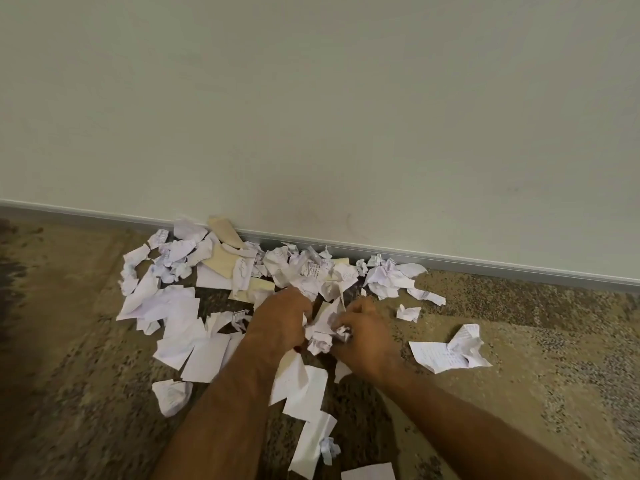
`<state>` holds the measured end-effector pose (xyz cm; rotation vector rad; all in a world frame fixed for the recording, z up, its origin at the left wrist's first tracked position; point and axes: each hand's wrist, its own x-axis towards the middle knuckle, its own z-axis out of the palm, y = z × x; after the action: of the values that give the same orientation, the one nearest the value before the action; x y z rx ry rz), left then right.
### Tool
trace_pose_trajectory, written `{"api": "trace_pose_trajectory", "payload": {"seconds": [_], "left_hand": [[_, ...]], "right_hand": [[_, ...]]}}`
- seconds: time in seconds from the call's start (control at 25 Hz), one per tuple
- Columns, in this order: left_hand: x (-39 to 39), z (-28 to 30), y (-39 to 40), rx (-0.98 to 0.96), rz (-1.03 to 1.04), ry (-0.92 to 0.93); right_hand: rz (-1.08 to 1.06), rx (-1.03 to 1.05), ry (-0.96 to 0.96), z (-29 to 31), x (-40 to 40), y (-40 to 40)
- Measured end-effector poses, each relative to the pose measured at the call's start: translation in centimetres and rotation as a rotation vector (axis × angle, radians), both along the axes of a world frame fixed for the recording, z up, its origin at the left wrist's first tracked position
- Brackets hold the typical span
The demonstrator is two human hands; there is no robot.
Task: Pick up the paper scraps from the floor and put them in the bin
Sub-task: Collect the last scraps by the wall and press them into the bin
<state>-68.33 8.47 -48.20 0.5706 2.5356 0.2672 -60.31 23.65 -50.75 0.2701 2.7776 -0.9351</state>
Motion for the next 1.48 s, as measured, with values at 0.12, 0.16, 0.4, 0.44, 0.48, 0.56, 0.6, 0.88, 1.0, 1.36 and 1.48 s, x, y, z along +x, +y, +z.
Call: {"api": "trace_pose_trajectory", "payload": {"seconds": [0.12,0.16,0.4,0.44,0.48,0.56,0.6,0.88,1.0,1.36,1.48], "left_hand": [[1.2,0.1,-0.8,0.062,0.087,0.0],[1.5,0.2,-1.2,0.093,0.114,0.003],[2.3,4.4,-3.8,0.265,0.234,0.088],[2.6,5.7,-4.6,0.289,0.229,0.116],[2.9,7.0,-5.3,0.313,0.224,0.146],[3.3,9.6,-6.5,0.385,0.231,0.219],[3.6,11.0,-7.1,0.422,0.24,0.261],[6.4,24.9,-14.6,0.702,0.313,0.472],[7.6,30.7,-19.9,0.755,0.402,0.543],[14.3,36.5,-42.9,0.501,0.816,0.648],[16.6,32.6,-48.5,0.38,1.005,0.484]], "right_hand": [[-0.126,-0.083,0.023,0.7,0.0,0.2],[-0.173,-0.114,0.038,0.9,0.0,0.5],[-0.449,-0.418,0.022,4.9,0.4,0.5],[-0.457,-0.478,0.029,6.3,0.6,0.0],[-0.464,-0.525,0.037,7.7,0.9,-0.4],[-0.459,-0.568,0.066,11.0,1.5,-1.0],[-0.446,-0.585,0.083,12.9,1.9,-1.4],[-0.169,-0.672,0.276,31.2,2.7,-9.0],[-0.033,-0.714,0.318,37.1,1.8,-14.6],[0.373,-0.691,0.252,39.9,1.4,-37.7],[0.581,-0.442,0.185,36.9,2.6,-44.0]]}}
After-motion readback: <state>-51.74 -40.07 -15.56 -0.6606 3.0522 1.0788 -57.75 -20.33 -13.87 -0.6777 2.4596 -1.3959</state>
